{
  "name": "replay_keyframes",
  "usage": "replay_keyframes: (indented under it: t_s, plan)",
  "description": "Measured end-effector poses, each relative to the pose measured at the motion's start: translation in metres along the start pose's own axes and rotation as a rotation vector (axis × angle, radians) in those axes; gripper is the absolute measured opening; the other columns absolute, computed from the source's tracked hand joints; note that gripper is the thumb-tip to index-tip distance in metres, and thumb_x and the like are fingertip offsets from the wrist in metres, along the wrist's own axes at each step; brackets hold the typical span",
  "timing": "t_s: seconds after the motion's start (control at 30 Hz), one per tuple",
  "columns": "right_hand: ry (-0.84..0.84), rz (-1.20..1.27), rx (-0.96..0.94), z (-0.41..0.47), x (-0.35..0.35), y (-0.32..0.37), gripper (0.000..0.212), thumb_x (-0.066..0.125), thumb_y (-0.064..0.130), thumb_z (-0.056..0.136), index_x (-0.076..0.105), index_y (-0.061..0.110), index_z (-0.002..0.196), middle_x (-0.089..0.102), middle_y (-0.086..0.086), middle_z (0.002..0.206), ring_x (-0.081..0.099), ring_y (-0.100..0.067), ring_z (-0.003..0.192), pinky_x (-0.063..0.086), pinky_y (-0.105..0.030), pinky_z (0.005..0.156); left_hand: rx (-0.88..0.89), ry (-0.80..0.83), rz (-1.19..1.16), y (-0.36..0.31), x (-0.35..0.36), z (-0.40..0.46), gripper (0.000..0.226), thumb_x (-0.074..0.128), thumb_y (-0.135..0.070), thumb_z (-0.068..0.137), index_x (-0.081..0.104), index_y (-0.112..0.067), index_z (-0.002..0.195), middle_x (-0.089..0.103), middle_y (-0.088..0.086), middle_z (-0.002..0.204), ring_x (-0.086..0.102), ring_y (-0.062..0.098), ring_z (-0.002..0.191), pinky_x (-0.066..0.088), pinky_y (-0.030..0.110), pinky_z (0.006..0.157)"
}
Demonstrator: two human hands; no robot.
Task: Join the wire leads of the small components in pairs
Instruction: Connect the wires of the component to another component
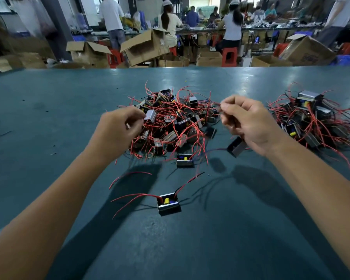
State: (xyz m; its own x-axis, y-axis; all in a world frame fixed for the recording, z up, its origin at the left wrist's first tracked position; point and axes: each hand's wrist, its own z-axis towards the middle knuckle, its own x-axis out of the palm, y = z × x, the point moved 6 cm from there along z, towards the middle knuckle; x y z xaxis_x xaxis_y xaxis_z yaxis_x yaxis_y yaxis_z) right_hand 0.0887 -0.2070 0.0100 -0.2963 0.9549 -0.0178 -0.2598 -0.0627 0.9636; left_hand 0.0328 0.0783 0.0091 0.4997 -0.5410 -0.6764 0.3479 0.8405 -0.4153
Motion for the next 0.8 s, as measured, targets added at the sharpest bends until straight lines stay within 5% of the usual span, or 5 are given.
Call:
replay_keyframes:
  t_s: [0.2, 0.4, 0.57, 0.7, 0.8]
  plan:
    - [-0.055, 0.088, -0.076, 0.041, 0.016, 0.019, 0.016, 0.052, 0.010, 0.100, 0.059, 0.015, 0.087, 0.061, 0.000, 0.067, 0.053, -0.012, 0.056, 0.034, -0.022, 0.048, -0.328, 0.438, 0.279, 0.032, 0.036, 0.024, 0.057, 0.074, -0.048, 0.085, 0.059, -0.016, 0.130, 0.068, 0.011, 0.113, 0.060, 0.025, 0.096, 0.046, 0.034, 0.083]
    - [-0.065, -0.372, -0.016, 0.063, 0.025, -0.003, 0.017, 0.058, 0.012, 0.097, 0.064, 0.016, 0.082, 0.069, -0.006, 0.080, 0.059, -0.016, 0.073, 0.048, -0.031, 0.066, -0.286, 0.273, 0.296, 0.023, 0.024, 0.022, 0.052, 0.079, -0.039, 0.083, 0.060, -0.015, 0.126, 0.068, 0.012, 0.116, 0.063, 0.031, 0.105, 0.052, 0.042, 0.090]
    - [-0.130, -0.810, -0.011, 0.052, 0.022, -0.009, 0.011, 0.059, 0.016, 0.094, 0.066, 0.018, 0.101, 0.067, 0.000, 0.094, 0.057, -0.016, 0.086, 0.039, -0.022, 0.073, -0.402, 0.058, -0.057, 0.006, -0.011, 0.033, 0.052, 0.073, -0.048, 0.086, 0.055, -0.020, 0.126, 0.067, -0.004, 0.092, 0.065, 0.008, 0.075, 0.048, 0.029, 0.065]
    - [-0.326, -0.881, -0.283, 0.018, 0.031, 0.031, 0.022, 0.051, 0.015, 0.095, 0.061, 0.010, 0.114, 0.065, -0.006, 0.115, 0.055, -0.026, 0.111, 0.042, -0.040, 0.098, -0.348, -0.141, -0.333, -0.028, -0.037, 0.040, 0.037, 0.064, -0.045, 0.090, 0.060, -0.019, 0.116, 0.072, 0.000, 0.087, 0.066, 0.013, 0.072, 0.055, 0.033, 0.067]
    - [-0.322, -0.816, -0.367, -0.013, 0.044, 0.052, 0.023, 0.049, 0.026, 0.098, 0.066, 0.010, 0.095, 0.071, -0.004, 0.090, 0.063, -0.024, 0.087, 0.047, -0.036, 0.077, -0.306, -0.085, -0.846, -0.061, -0.034, 0.031, 0.022, 0.060, -0.026, 0.094, 0.062, -0.011, 0.109, 0.071, 0.001, 0.082, 0.067, 0.020, 0.075, 0.056, 0.029, 0.066]
